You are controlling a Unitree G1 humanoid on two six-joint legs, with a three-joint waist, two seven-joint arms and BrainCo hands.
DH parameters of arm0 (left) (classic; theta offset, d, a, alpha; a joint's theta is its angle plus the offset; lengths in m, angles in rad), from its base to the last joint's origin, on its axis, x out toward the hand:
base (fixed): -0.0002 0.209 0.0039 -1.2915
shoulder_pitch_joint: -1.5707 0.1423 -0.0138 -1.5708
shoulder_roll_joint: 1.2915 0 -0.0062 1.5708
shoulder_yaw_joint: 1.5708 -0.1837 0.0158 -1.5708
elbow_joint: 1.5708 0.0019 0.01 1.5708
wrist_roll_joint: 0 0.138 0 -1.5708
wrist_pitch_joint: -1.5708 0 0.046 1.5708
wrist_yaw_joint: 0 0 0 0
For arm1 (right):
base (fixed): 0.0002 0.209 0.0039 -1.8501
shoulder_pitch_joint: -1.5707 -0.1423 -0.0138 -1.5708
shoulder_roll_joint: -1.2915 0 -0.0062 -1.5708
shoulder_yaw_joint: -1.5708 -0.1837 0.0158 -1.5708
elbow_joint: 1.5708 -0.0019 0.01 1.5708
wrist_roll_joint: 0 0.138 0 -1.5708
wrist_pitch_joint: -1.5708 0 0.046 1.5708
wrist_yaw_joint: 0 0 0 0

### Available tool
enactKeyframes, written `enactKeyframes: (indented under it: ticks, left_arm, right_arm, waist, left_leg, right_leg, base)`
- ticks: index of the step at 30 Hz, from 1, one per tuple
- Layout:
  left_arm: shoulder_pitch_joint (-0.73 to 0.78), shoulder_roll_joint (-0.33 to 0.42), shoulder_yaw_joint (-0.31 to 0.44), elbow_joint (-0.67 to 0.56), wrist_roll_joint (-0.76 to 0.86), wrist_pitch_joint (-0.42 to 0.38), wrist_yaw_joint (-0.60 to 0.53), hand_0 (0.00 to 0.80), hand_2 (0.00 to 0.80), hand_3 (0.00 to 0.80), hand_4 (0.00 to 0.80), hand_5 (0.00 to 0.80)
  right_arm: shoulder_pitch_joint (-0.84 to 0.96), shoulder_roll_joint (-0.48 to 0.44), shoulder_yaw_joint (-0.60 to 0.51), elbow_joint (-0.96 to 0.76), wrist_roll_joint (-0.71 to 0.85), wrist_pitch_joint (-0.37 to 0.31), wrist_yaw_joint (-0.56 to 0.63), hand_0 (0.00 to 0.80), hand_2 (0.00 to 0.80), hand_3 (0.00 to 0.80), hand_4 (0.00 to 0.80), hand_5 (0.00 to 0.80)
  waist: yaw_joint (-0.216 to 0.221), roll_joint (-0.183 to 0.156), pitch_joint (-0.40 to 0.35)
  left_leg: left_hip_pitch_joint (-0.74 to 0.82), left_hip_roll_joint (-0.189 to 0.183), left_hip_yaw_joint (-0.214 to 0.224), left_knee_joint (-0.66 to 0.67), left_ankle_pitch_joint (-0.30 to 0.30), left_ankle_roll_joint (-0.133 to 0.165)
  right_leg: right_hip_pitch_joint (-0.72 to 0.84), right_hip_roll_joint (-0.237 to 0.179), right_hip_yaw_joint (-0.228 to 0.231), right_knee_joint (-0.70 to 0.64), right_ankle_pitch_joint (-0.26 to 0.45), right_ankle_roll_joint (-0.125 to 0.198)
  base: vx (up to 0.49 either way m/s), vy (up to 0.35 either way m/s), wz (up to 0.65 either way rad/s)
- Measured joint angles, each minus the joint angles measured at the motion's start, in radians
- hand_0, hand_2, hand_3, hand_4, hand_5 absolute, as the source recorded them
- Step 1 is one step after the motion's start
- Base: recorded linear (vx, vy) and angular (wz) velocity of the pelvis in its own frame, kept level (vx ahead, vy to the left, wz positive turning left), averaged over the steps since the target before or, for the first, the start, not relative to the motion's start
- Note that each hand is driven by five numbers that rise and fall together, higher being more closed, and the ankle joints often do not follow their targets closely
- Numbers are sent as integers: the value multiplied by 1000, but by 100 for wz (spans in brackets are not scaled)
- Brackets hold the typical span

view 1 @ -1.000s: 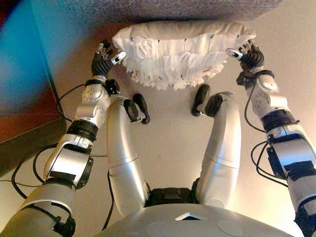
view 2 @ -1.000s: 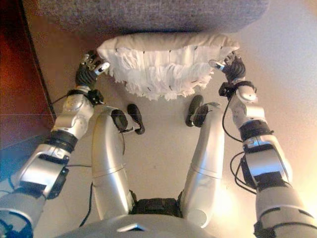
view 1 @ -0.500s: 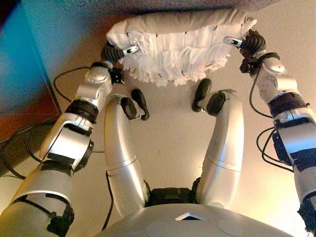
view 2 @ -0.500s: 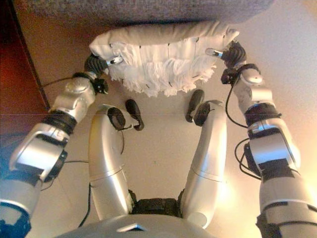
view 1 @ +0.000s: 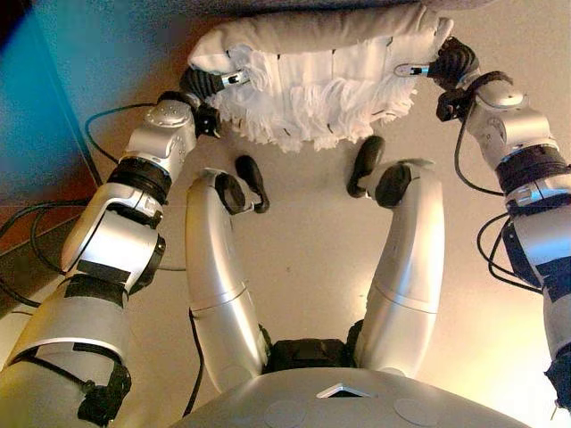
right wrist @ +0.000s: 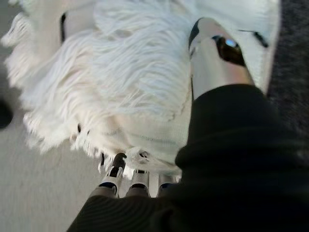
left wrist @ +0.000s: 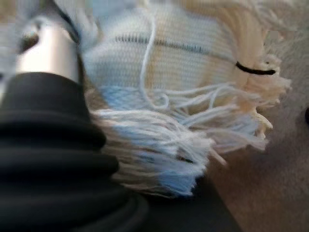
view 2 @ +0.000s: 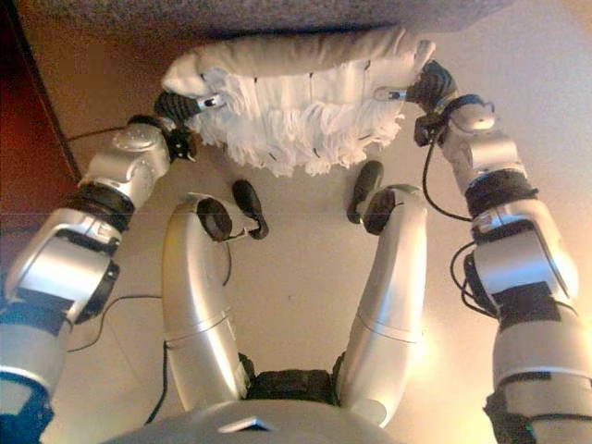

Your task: Pick up the cushion and take it to the sofa

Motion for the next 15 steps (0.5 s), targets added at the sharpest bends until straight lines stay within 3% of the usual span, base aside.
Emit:
enactKeyframes:
  ticks: [8,15]
  left_arm:
    - [-22,-3,-59,-3,0,-8,-3,800,800,800,800,800]
    - [16,-12,-53,-25,0,-54,46,800,800,800,800,800]
  right_arm:
    - [-34,16,32,-2,-69,25,-41,800,800,800,800,800]
    - [28,41,21,-52,-64,-1,-154,800,800,800,800,800]
  waist:
    - [2,0,0]
    - [1,0,0]
  left_leg:
    - [-7,1,3,-3,0,1]
    - [24,1,4,-8,-1,3]
  right_leg:
    - [-6,1,-1,-9,3,3]
    - [30,3,-2,-23,8,11]
  base:
    - [0,0,0]
    - [0,0,0]
